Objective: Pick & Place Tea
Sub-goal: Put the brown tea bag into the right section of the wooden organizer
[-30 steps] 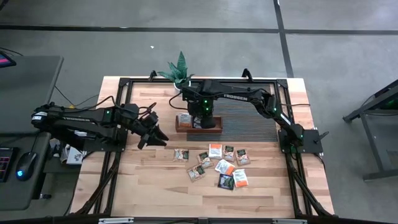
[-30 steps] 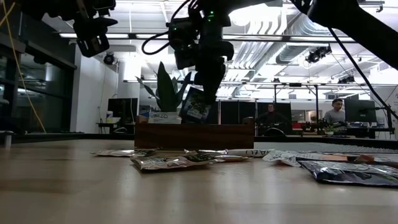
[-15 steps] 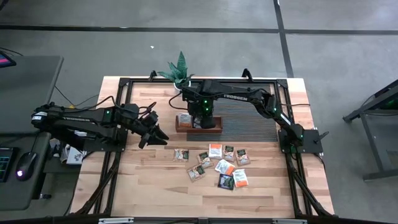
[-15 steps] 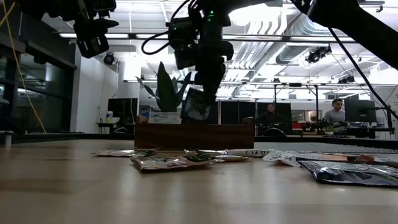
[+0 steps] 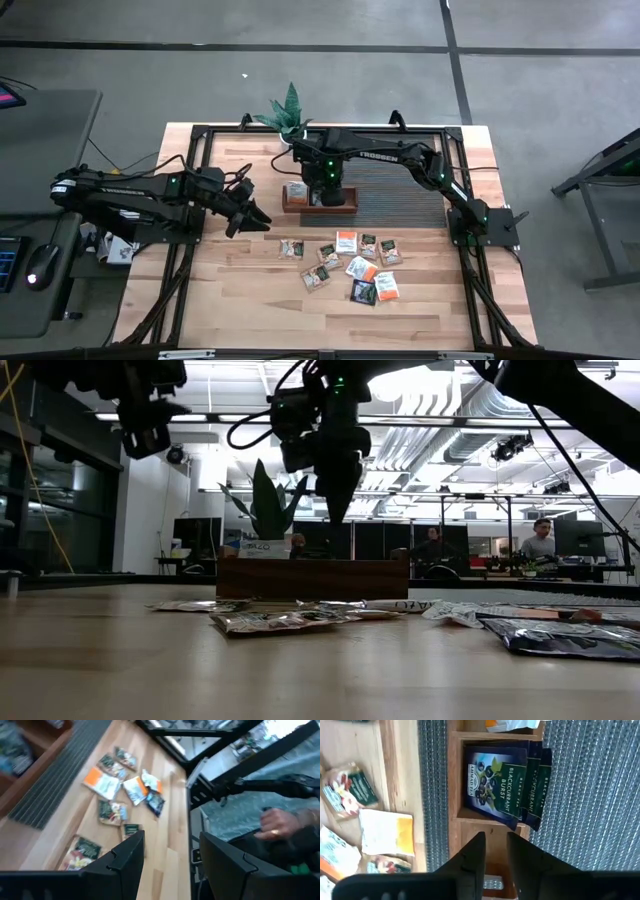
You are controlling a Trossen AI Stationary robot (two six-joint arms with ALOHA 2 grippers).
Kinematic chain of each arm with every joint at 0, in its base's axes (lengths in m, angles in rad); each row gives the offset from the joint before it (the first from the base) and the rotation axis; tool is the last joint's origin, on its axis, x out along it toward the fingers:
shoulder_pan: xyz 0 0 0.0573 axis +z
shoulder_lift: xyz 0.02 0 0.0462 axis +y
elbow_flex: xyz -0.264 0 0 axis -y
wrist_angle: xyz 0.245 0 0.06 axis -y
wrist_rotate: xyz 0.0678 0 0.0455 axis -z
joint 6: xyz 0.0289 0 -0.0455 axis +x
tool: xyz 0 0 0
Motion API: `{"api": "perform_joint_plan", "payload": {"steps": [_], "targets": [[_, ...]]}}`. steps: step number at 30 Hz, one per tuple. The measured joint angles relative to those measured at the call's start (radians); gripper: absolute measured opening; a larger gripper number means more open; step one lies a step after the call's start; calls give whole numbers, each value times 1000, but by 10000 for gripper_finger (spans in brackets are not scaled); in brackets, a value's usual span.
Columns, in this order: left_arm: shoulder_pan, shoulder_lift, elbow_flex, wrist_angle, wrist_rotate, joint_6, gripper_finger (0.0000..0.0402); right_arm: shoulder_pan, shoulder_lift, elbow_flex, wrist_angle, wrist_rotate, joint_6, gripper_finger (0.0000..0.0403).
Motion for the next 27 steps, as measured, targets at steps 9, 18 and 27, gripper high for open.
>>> {"api": "perform_joint_plan", "payload": {"steps": [9, 18, 27], "targets": [[0, 1, 0, -190, -23, -2, 186, 38, -66, 0, -2, -15, 132, 47], [-27, 125, -19, -192, -26, 49, 186, 158, -73, 0, 94, -2, 193, 4], [-139, 378, -24, -47, -46, 19, 185, 207, -85, -1, 124, 18, 356, 2]]}}
